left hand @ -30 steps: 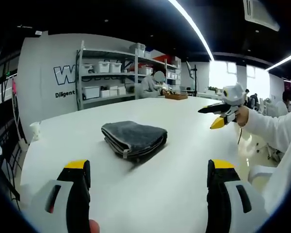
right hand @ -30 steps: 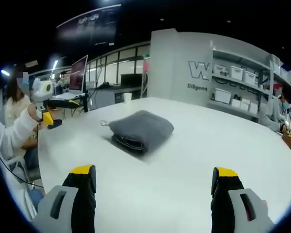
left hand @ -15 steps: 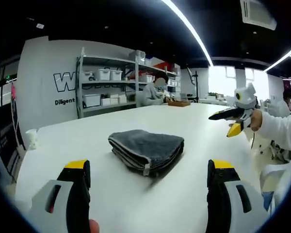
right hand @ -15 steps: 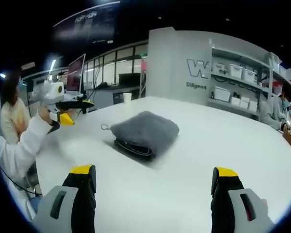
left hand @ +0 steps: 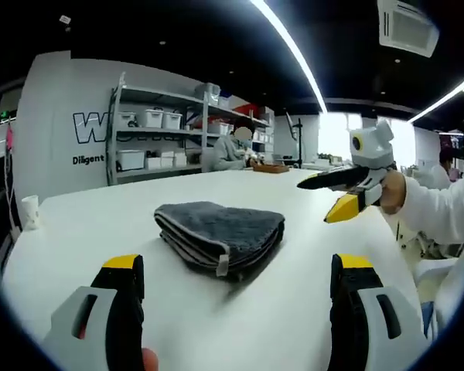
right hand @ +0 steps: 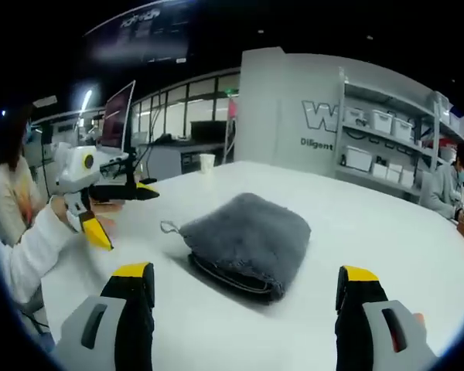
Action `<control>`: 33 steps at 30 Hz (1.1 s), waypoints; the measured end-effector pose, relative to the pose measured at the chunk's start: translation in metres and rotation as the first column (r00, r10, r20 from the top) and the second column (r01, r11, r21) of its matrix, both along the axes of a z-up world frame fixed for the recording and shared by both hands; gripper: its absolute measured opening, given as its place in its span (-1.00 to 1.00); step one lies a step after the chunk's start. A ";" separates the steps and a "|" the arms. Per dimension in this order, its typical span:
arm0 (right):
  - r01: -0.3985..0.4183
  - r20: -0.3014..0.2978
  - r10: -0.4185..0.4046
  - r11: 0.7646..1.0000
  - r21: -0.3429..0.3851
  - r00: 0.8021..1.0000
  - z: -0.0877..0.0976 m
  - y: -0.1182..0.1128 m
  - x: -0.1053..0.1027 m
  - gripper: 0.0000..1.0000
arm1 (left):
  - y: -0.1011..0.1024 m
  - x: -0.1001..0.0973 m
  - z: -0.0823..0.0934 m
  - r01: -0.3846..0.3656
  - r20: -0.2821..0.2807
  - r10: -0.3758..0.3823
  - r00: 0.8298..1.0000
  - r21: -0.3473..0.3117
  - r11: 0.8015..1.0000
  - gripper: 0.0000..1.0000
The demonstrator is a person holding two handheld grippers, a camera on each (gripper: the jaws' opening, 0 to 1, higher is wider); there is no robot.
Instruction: Open the folded towel by lifting each exposed corner and separating the folded layers until the towel lies flat within the target outline without major curled edges
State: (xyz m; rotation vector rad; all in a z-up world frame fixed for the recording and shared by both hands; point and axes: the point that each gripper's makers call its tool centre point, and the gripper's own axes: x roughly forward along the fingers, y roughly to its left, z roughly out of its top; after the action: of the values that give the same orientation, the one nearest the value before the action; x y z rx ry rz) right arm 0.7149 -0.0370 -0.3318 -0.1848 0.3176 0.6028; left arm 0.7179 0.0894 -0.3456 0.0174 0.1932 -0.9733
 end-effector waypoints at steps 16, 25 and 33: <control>-0.066 0.123 0.100 0.965 -0.252 0.987 0.004 0.071 0.059 0.92 | 0.004 -0.003 -0.007 -0.002 0.021 0.002 1.000 0.001 1.000 0.99; -0.067 0.186 0.148 0.922 -0.382 0.971 -0.013 0.092 0.064 0.73 | 0.003 -0.003 -0.011 0.006 0.006 -0.006 1.000 -0.002 1.000 0.99; -0.088 0.157 0.160 0.917 -0.389 0.975 -0.027 0.101 0.067 0.31 | 0.005 0.001 -0.015 -0.007 -0.001 0.007 1.000 0.013 1.000 0.99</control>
State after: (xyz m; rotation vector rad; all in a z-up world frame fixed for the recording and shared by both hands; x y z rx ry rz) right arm 0.7818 0.0644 -0.3592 -0.6371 0.2396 0.6413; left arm 0.7184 0.0944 -0.3603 0.0279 0.2007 -0.9651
